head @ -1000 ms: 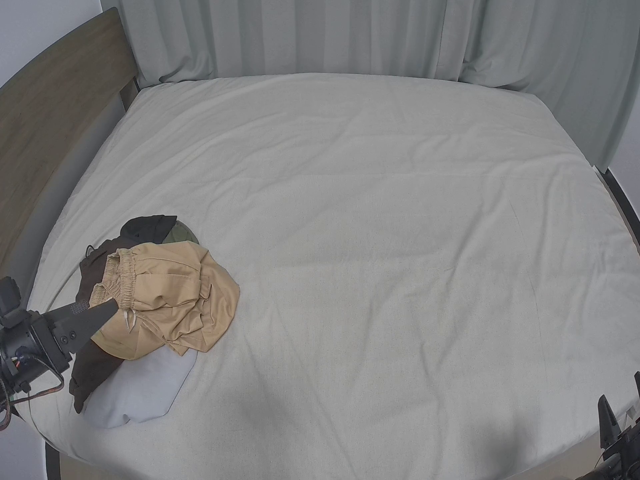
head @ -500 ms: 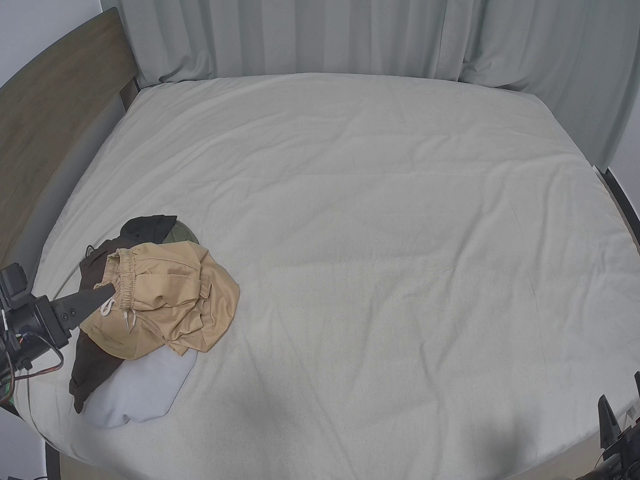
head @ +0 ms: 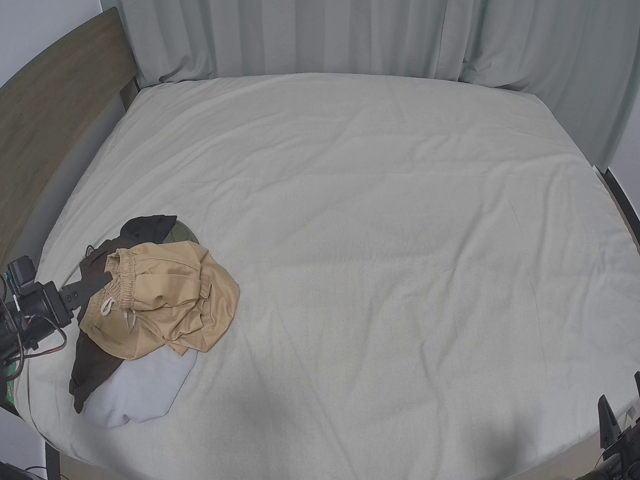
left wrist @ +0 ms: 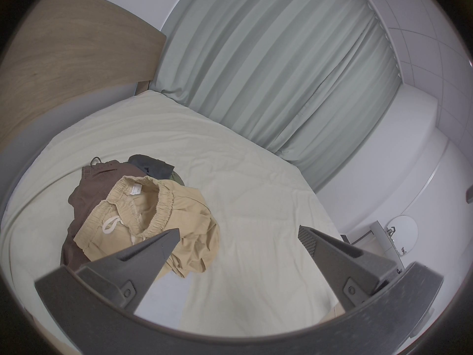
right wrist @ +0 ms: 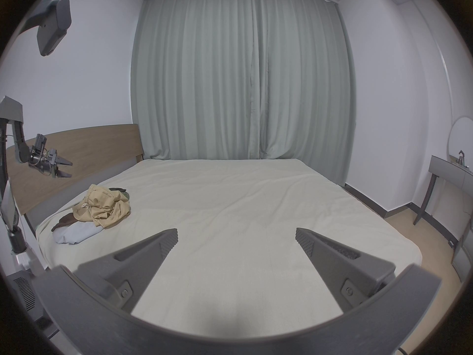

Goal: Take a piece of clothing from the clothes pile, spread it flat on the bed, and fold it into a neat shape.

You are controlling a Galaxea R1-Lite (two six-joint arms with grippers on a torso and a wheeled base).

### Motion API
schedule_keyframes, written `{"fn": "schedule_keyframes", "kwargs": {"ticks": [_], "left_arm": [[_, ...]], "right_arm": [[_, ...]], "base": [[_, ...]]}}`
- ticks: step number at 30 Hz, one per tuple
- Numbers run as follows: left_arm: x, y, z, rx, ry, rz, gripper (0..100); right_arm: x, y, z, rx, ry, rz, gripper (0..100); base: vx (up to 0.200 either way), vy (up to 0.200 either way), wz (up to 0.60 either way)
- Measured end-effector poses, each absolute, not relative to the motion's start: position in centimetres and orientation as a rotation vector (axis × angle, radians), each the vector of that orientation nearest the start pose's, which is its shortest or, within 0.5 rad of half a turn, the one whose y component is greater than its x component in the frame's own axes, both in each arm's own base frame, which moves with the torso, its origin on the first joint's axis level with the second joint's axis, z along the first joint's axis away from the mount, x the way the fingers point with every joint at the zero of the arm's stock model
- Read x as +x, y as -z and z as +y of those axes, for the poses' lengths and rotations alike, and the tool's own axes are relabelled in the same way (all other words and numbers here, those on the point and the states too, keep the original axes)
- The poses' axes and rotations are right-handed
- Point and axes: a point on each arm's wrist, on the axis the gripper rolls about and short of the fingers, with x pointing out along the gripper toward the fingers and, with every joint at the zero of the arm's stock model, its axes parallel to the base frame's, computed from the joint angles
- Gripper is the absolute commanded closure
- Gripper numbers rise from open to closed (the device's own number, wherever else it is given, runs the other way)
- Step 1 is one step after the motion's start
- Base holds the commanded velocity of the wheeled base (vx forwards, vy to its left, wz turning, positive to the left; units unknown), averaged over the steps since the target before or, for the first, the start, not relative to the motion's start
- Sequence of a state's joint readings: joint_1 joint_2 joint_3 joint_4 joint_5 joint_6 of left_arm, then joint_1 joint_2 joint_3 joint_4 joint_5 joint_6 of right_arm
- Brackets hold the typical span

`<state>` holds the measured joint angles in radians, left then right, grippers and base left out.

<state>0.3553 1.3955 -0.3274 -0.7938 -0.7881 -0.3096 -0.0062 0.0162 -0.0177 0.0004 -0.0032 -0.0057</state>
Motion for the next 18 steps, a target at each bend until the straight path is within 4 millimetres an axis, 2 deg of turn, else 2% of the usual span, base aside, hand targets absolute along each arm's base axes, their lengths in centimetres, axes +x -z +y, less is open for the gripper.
{"fn": "schedule_keyframes", "kwargs": {"ticks": [18], "left_arm": [[24.7,-11.6,8.0,-0.453,0.365,0.297,0]], "right_arm": [[-2.3,-8.1,0.0,-0.006,0.009,-0.001,0]], "base": [[0.0,0.0,0.0]]}}
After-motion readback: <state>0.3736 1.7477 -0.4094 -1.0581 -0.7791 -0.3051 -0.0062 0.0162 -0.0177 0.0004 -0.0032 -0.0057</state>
